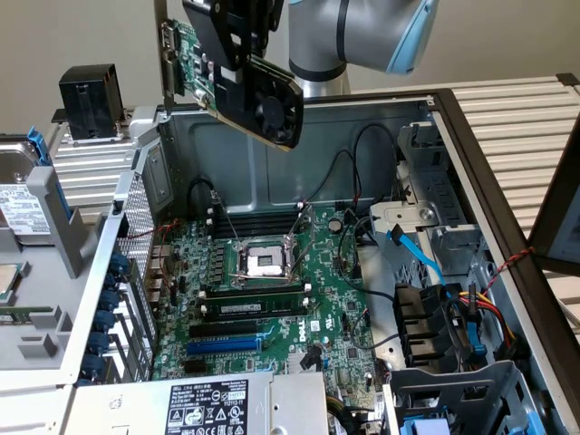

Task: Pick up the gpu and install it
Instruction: 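Insert the gpu into the slot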

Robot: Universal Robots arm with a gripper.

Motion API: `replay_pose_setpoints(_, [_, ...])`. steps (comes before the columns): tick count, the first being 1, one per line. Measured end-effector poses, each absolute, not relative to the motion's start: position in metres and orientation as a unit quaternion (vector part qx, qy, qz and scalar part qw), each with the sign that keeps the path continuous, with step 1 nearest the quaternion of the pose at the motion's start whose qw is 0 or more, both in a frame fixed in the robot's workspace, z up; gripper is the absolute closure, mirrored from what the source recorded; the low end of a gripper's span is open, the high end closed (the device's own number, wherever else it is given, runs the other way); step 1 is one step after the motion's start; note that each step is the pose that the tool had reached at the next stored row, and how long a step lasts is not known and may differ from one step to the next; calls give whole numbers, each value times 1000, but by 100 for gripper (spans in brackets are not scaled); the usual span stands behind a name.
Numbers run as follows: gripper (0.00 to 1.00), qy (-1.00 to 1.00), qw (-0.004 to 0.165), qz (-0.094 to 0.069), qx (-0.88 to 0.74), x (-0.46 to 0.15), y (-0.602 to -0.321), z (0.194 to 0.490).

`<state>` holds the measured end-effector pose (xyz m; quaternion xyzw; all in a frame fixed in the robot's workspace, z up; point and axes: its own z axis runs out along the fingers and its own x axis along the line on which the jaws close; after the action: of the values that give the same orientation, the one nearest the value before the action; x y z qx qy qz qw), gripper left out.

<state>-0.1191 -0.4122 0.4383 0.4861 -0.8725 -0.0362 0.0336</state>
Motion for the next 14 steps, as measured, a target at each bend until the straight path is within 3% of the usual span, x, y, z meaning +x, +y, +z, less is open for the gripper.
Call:
replay_pose_setpoints(8, [72, -834, 30, -42, 549, -119, -412, 437])
replay_pose_setpoints(14, [72, -803, 26, -36, 594, -119, -412, 436])
